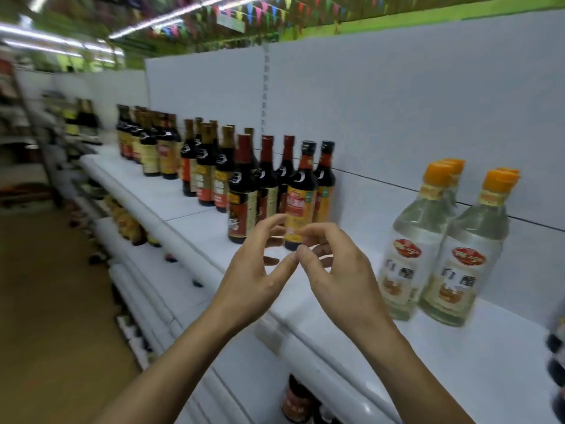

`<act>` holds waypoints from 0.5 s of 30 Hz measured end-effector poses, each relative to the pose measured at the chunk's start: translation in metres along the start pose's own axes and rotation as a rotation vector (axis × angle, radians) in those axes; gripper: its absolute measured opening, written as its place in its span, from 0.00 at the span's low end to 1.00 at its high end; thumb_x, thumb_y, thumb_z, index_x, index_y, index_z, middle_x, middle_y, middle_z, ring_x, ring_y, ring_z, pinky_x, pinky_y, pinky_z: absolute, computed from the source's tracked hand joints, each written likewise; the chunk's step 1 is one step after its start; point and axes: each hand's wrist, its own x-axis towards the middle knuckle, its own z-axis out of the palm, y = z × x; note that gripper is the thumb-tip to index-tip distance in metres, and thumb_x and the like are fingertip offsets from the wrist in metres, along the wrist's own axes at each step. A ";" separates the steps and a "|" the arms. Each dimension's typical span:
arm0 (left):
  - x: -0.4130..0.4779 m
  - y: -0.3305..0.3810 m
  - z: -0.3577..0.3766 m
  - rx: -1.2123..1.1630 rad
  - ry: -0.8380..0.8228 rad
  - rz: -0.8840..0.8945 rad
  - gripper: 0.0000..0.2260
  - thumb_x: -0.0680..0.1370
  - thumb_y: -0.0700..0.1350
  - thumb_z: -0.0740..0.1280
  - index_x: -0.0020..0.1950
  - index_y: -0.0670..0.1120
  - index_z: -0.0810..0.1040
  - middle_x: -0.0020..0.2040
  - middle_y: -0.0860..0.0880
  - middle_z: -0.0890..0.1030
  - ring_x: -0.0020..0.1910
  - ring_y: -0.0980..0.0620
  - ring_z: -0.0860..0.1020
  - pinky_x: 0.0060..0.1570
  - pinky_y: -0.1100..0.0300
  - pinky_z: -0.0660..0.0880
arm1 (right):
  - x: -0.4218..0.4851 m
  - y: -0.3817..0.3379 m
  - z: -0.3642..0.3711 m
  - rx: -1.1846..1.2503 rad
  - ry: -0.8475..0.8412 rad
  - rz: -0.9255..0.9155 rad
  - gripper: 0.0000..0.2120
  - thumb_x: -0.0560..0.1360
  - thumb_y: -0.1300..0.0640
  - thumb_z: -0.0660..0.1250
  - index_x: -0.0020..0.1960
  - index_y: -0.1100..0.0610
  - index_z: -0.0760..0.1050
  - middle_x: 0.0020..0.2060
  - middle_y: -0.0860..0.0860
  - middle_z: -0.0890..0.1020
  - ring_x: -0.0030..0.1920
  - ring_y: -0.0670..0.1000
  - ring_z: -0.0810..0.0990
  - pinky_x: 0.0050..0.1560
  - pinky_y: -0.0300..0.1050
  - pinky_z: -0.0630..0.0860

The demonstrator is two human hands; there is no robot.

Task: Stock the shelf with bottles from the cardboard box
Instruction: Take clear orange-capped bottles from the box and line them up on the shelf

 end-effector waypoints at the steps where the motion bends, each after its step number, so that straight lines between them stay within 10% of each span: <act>1: -0.009 -0.005 -0.013 0.013 0.037 -0.032 0.24 0.81 0.53 0.70 0.75 0.60 0.68 0.66 0.61 0.77 0.65 0.65 0.76 0.55 0.69 0.76 | 0.001 -0.004 0.013 0.038 -0.041 -0.002 0.09 0.81 0.52 0.67 0.59 0.42 0.75 0.51 0.40 0.81 0.52 0.38 0.79 0.48 0.30 0.76; 15: -0.171 -0.067 -0.191 0.271 0.488 -0.394 0.22 0.81 0.43 0.71 0.67 0.65 0.70 0.60 0.57 0.78 0.58 0.61 0.79 0.50 0.68 0.78 | -0.045 -0.071 0.237 0.261 -0.641 -0.103 0.10 0.81 0.50 0.66 0.62 0.45 0.75 0.54 0.40 0.80 0.51 0.39 0.79 0.52 0.41 0.79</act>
